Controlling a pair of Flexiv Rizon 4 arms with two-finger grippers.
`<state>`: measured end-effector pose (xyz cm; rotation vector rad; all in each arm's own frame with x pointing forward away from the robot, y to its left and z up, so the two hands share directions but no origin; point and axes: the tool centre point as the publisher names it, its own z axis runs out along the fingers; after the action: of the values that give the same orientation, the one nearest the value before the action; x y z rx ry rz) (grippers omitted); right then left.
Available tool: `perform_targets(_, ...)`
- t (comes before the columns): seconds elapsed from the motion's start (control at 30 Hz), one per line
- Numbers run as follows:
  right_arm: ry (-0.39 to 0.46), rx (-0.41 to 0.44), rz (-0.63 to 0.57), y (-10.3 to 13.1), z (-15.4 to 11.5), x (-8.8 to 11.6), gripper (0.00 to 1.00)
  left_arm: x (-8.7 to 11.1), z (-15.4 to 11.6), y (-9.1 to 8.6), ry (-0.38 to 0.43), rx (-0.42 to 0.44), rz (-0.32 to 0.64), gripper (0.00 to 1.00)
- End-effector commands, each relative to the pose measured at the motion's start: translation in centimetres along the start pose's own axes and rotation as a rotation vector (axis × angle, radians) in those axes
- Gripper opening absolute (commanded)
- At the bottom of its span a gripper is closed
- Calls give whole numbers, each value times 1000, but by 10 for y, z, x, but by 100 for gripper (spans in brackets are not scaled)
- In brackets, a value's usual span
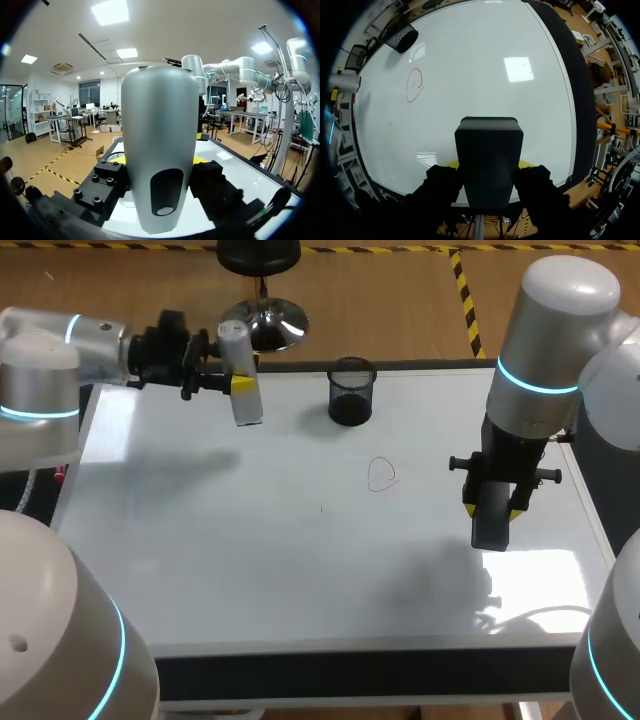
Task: Pick up the inspection probe, press it on each red-marked spot on the whiteboard one by one, put down the probe, pick up the eraser, and wipe off all the red marks.
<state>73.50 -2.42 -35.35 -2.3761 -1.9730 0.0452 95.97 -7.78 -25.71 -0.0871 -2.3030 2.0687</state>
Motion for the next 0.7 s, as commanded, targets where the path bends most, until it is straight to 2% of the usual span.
perform_targets(0.03, 2, 0, -1, 0, -1, -1, 0, 5, -6, -5, -11, 1, 5, 0)
perform_targets(0.3, 2, 0, -1, 0, -1, -1, 0, 7, -14, -8, -19, 30, -24, 0)
perform_targets(0.7, 2, 0, -1, 0, -1, -1, 0, 6, -14, -8, -24, 28, -32, 0)
